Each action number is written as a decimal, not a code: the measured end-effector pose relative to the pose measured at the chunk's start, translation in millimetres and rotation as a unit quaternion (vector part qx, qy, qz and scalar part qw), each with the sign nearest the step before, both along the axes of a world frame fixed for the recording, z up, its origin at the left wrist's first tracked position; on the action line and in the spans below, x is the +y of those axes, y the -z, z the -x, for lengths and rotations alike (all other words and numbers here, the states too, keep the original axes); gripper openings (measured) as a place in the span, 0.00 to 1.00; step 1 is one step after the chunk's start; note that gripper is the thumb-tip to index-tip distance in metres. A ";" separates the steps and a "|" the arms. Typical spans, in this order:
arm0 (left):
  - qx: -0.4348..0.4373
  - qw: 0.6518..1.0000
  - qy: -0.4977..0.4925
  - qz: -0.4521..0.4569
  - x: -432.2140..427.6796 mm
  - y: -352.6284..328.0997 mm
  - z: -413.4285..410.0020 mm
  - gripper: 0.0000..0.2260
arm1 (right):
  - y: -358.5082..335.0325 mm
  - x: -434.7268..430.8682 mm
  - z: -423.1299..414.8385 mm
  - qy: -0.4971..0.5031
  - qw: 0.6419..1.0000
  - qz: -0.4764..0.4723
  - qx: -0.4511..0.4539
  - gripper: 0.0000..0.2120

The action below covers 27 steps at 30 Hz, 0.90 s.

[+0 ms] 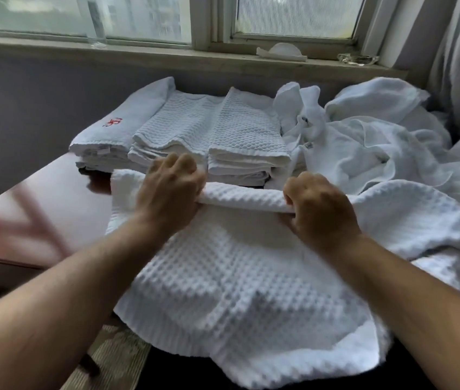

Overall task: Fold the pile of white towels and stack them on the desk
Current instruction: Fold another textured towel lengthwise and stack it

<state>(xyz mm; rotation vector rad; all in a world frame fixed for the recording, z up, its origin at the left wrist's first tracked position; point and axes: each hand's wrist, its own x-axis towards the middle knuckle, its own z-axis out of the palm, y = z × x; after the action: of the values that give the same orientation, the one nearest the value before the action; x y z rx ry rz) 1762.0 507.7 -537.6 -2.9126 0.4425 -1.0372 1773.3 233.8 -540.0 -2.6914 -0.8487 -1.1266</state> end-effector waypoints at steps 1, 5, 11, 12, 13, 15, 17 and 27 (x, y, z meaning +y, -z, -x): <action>-0.010 0.999 0.025 0.020 -2.1 7.0 6.0 0.08 | 3.0 -2.6 1.7 -0.027 0.999 0.016 0.015 0.14; 0.119 0.987 0.080 0.068 1.7 28.0 16.4 0.07 | -5.3 -6.0 -6.7 -0.035 0.965 -0.051 0.254 0.25; 0.236 0.965 0.084 0.073 18.5 32.0 15.0 0.21 | -17.6 -5.2 -33.6 0.044 0.875 0.097 0.472 0.20; 0.252 0.958 0.089 0.102 20.2 29.8 14.7 0.21 | -19.1 -3.3 -33.0 0.036 0.869 0.104 0.482 0.19; 0.258 0.952 0.093 0.134 20.9 27.3 14.4 0.20 | -20.9 -2.3 -33.6 0.030 0.866 0.116 0.485 0.19; 0.244 0.950 0.094 0.172 19.0 23.5 12.6 0.10 | -24.9 -2.1 -34.1 0.028 0.867 0.137 0.478 0.20; 0.225 0.954 0.089 0.177 15.6 17.5 11.3 0.15 | -26.0 -1.4 -34.6 0.030 0.875 0.138 0.464 0.19; -0.024 0.986 0.087 0.136 18.0 -26.5 6.0 0.08 | -52.2 -13.8 -56.0 -0.031 0.887 -0.015 0.461 0.12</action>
<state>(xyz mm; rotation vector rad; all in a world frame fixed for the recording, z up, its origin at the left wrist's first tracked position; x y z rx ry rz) 1756.0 525.7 -511.1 -3.1216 0.6092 -1.2844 1829.3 220.0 -487.9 -2.6444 -0.6853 0.2151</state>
